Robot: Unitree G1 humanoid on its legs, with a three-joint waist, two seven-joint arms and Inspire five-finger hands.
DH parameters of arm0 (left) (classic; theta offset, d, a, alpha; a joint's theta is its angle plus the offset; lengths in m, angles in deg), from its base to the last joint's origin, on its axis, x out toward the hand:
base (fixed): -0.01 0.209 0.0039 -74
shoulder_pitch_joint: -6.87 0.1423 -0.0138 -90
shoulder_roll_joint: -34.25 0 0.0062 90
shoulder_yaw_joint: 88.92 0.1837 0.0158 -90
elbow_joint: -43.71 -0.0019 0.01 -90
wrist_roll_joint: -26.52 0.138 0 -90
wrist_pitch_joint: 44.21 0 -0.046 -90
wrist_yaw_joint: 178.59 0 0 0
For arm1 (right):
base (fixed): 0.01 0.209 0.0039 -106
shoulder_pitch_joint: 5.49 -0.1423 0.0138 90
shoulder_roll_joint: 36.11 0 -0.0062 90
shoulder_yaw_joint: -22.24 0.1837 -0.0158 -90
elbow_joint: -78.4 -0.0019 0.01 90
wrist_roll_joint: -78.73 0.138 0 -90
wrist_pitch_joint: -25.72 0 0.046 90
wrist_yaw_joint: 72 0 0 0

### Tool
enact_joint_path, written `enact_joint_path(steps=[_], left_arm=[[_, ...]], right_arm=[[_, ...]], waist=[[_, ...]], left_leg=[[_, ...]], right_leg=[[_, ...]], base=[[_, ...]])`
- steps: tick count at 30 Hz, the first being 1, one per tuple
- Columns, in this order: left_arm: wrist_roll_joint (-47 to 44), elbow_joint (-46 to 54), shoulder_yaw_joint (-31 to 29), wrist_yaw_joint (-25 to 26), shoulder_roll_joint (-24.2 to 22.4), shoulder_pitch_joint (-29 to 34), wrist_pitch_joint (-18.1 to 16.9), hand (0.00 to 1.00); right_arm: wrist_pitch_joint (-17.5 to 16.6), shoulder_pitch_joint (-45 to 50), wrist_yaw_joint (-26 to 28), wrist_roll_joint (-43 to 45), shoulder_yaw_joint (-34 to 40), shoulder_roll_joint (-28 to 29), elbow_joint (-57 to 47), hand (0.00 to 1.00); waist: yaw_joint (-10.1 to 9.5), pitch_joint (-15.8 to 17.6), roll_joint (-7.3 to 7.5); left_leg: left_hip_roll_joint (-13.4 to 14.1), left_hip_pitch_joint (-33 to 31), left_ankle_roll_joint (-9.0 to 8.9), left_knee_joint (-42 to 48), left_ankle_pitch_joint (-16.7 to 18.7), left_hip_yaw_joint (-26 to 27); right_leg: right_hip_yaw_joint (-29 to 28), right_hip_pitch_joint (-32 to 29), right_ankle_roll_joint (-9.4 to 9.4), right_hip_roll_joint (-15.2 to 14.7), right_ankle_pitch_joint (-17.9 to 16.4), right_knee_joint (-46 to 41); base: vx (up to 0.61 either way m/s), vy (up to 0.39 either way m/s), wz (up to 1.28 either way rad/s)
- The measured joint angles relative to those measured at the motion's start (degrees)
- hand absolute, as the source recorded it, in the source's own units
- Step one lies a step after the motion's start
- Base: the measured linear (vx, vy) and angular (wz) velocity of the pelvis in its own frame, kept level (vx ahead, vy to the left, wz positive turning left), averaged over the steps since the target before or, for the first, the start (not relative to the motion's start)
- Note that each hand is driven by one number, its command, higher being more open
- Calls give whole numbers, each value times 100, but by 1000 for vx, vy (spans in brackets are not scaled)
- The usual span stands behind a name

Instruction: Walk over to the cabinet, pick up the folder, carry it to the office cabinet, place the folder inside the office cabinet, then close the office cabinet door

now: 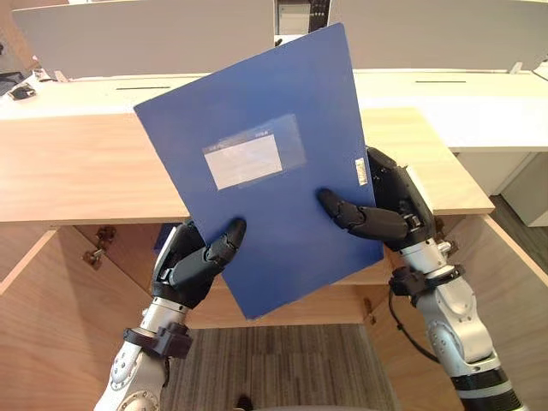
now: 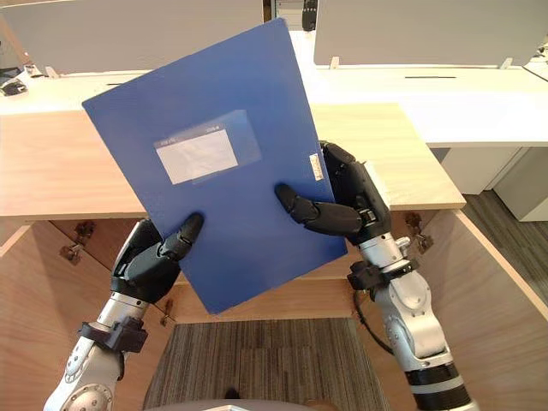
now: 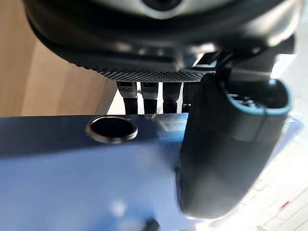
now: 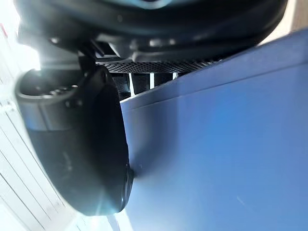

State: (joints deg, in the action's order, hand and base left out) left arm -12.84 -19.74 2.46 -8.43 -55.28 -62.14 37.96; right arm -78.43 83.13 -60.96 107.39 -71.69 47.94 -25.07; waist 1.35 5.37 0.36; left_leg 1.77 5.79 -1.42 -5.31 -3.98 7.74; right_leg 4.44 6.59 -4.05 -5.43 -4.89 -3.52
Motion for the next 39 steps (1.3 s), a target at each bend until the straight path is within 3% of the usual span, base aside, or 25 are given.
enact_joint_path(steps=[3, 7, 10, 16, 22, 28, 31, 33, 35, 39], left_arm=[[896, 6, -363, 358, -528, -28, -187, 100], [1858, 4, -1392, 1108, -1302, 24, -527, 100], [2331, -32, -1770, 1404, -1566, 252, -600, 100], [2675, -1348, -1724, 1462, -1933, 630, -517, 100], [3237, -3535, -1444, 1336, -1868, 634, -258, 100], [3780, -6349, -1201, 1231, -1469, -78, -1, 100], [3995, -7150, -1194, 1259, -1123, -656, 1, 100], [4039, -7446, -1081, 1381, -960, -1222, -2, 100], [4038, -7456, -1072, 1437, -958, -1483, -8, 100], [3919, -7410, -1047, 1498, -953, -1998, -120, 100]], right_arm=[[36, 114, -127, -319, 310, 320, -64, 0], [38, 310, -476, -533, 958, 713, -99, 0], [38, 470, -577, -532, 1277, 927, -331, 0], [29, 544, -626, -584, 1336, 985, -758, 0], [17, 542, -802, -1050, 475, 976, -746, 0], [19, 312, -834, -1766, -1326, 804, -62, 0], [21, -344, -760, -2060, -2270, 672, 493, 0], [37, -1040, -751, -2517, -2752, 620, 826, 0], [38, -1404, -797, -2907, -2972, 601, 1015, 0], [60, -1804, -963, -3592, -3142, 587, 1291, 0]], waist=[[-47, -1, 0], [-64, -5, -1], [-62, -14, -12], [-54, -55, -44], [-49, -64, -44], [-62, -62, -22], [-122, 357, -35], [-164, 926, -93], [-188, 1292, -157], [-209, 1701, -295]], left_leg=[[-2, -38, -2, 2, -21, -58], [-1, -79, -5, 23, -35, -114], [-1, -97, -6, 0, -35, -142], [7, -164, -15, -5, -63, -199], [32, -288, -39, -5, -100, -216], [110, -497, -49, 28, -144, -169], [172, -1051, -59, 487, -57, -43], [276, -1861, -38, 1440, 246, -2], [378, -2396, -24, 2126, 488, -1], [508, -3559, -22, 3271, 878, 23]], right_leg=[[55, -12, 0, -1, 0, 0], [107, -18, 1, -1, 1, 0], [134, -18, 1, -3, 1, 0], [198, -58, 1, 2, 0, 2], [217, -177, 2, 24, 10, 5], [164, -402, 30, 38, 72, 23], [-19, -1005, 50, 64, 79, -377], [-118, -1648, 92, 94, 42, -870], [-152, -2100, 111, 139, -60, -1326], [-259, -3320, 99, 132, -409, -2501]], base=[[-19, -24, 9], [-15, -22, 7], [-23, -16, 5], [-39, -18, 6], [-20, -9, 2], [-4, -5, -5], [-101, -3, -25], [-212, -4, -19], [-226, 13, -13], [-260, 38, -11]])
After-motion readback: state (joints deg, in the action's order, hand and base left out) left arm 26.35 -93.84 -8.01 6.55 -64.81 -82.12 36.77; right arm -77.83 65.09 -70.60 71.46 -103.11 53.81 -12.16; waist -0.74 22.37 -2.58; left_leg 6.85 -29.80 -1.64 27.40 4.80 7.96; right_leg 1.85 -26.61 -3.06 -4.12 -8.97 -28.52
